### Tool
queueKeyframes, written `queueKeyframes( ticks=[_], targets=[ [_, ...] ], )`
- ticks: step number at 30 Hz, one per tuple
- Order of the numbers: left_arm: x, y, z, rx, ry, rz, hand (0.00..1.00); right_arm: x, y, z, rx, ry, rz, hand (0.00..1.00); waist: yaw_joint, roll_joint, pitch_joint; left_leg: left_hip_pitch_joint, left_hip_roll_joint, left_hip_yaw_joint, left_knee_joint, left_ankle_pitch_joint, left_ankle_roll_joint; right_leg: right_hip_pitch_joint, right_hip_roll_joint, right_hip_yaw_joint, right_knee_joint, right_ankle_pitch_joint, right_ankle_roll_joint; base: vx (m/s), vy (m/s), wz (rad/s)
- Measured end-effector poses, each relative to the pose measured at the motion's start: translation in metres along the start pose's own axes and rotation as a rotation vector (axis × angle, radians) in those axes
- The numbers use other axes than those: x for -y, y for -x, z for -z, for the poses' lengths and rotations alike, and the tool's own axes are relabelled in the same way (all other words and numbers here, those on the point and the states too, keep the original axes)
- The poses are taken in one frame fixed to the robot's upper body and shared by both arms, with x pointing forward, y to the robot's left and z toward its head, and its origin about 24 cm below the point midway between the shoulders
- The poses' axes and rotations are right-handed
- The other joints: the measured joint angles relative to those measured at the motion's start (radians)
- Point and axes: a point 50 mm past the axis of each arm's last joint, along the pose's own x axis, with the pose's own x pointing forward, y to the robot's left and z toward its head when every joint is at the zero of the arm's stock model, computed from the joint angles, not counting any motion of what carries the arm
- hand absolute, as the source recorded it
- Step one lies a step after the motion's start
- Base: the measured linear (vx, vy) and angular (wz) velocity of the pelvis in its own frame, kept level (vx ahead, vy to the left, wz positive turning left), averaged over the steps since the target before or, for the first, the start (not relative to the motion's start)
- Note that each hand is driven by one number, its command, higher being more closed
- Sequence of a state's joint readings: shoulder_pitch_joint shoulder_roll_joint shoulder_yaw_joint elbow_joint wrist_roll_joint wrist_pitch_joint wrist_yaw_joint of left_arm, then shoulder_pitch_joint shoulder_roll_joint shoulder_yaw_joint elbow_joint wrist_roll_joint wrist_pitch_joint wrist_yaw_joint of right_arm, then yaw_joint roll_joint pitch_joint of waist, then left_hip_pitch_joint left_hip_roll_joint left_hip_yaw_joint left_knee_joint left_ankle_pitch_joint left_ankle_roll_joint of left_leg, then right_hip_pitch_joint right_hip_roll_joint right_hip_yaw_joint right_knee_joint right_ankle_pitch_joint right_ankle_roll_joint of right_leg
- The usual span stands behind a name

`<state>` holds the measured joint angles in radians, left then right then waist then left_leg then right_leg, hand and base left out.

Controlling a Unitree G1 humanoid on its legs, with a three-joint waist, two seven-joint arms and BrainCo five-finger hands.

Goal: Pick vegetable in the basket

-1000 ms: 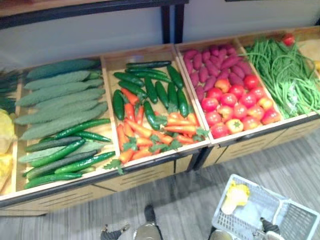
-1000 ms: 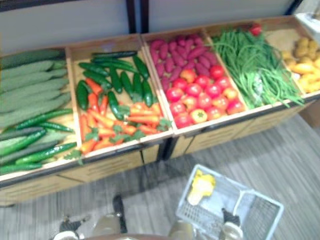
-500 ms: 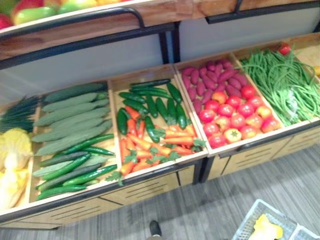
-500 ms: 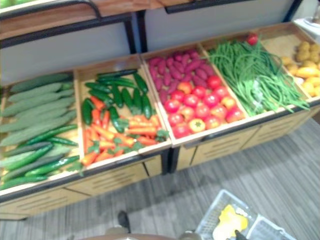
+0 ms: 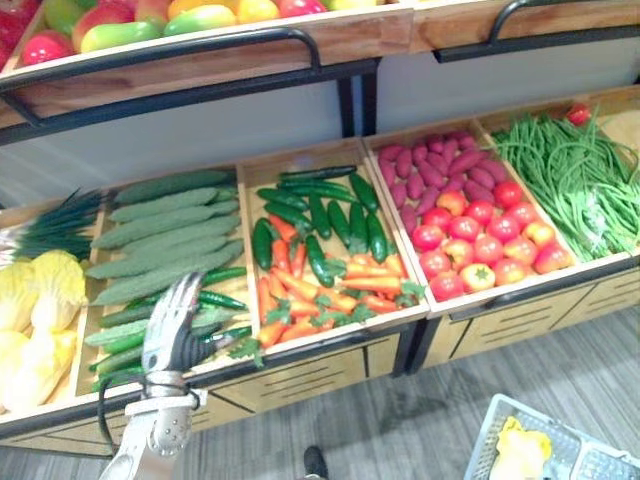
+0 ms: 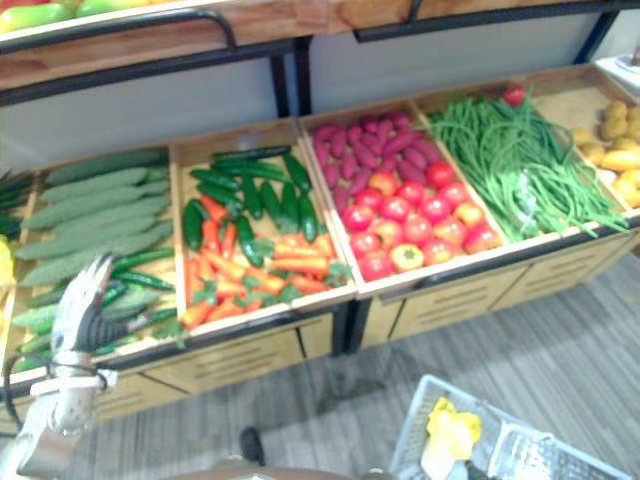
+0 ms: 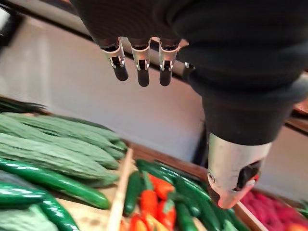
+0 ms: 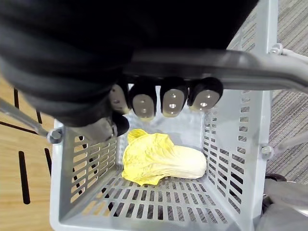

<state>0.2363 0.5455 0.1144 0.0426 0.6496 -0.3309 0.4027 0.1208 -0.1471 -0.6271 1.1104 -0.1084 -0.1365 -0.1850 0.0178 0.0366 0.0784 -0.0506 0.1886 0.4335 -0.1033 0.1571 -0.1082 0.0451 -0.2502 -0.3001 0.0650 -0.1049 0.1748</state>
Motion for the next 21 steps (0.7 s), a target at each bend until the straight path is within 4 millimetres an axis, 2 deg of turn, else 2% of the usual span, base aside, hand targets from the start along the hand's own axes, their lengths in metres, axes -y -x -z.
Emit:
queueKeyframes(
  ticks=[3,5,7,9,10,12,16,21],
  targets=[
    [0.002,-0.007,-0.010,0.107,-0.009,0.115,0.00,0.000,-0.002,-0.008,0.024,0.016,-0.017,1.00,-0.020,0.003,-0.004,0.011,0.003,0.025,0.002,0.001,-0.004,-0.007,0.003,0.030,-0.007,0.017,0.019,0.12,-0.034,-0.29],
    [0.006,-0.015,-0.016,0.174,-0.023,0.174,0.00,0.004,-0.004,-0.012,0.035,0.023,-0.015,1.00,-0.024,0.004,-0.005,0.031,0.004,0.053,0.006,0.000,-0.006,-0.005,0.003,0.056,-0.012,0.020,0.020,0.14,-0.032,-0.40],
    [0.012,-0.022,-0.019,0.241,-0.057,0.256,0.00,0.004,-0.006,-0.019,0.057,0.041,-0.019,1.00,-0.046,0.003,-0.005,0.063,0.006,0.088,0.006,0.000,-0.006,0.000,0.003,0.087,-0.011,0.020,0.020,0.11,-0.028,-0.43],
    [0.020,-0.029,-0.022,0.276,-0.071,0.309,0.00,0.005,-0.007,-0.023,0.073,0.063,-0.027,1.00,-0.052,0.009,-0.010,0.078,0.009,0.117,0.006,0.001,-0.005,-0.004,0.005,0.119,-0.009,0.023,0.015,0.07,-0.021,-0.42],
    [0.022,-0.032,-0.024,0.288,-0.070,0.319,0.00,0.006,-0.007,-0.025,0.081,0.065,-0.026,1.00,-0.052,0.013,-0.011,0.081,0.011,0.127,0.006,0.001,-0.005,-0.006,0.007,0.120,-0.009,0.026,0.012,0.06,-0.017,-0.38],
    [0.034,-0.038,-0.027,0.311,-0.073,0.370,0.00,0.006,-0.008,-0.032,0.112,0.097,-0.035,1.00,-0.076,0.020,-0.014,0.089,0.015,0.151,0.002,0.001,-0.006,-0.019,0.010,0.148,-0.002,0.027,0.011,0.03,-0.012,-0.30],
    [0.040,-0.050,-0.033,0.342,-0.088,0.410,0.00,0.005,-0.008,-0.040,0.150,0.114,-0.042,1.00,-0.099,0.024,-0.016,0.074,0.022,0.189,0.000,0.001,-0.006,-0.067,0.016,0.189,0.012,0.032,0.010,-0.04,0.000,-0.28],
    [0.041,-0.071,-0.031,0.310,-0.124,0.402,0.00,0.005,-0.007,-0.042,0.164,0.126,-0.044,1.00,-0.099,0.015,-0.007,0.052,0.042,0.216,0.000,-0.010,-0.020,-0.114,0.036,0.210,0.028,0.047,0.007,-0.09,0.004,-0.10]
  ],
)
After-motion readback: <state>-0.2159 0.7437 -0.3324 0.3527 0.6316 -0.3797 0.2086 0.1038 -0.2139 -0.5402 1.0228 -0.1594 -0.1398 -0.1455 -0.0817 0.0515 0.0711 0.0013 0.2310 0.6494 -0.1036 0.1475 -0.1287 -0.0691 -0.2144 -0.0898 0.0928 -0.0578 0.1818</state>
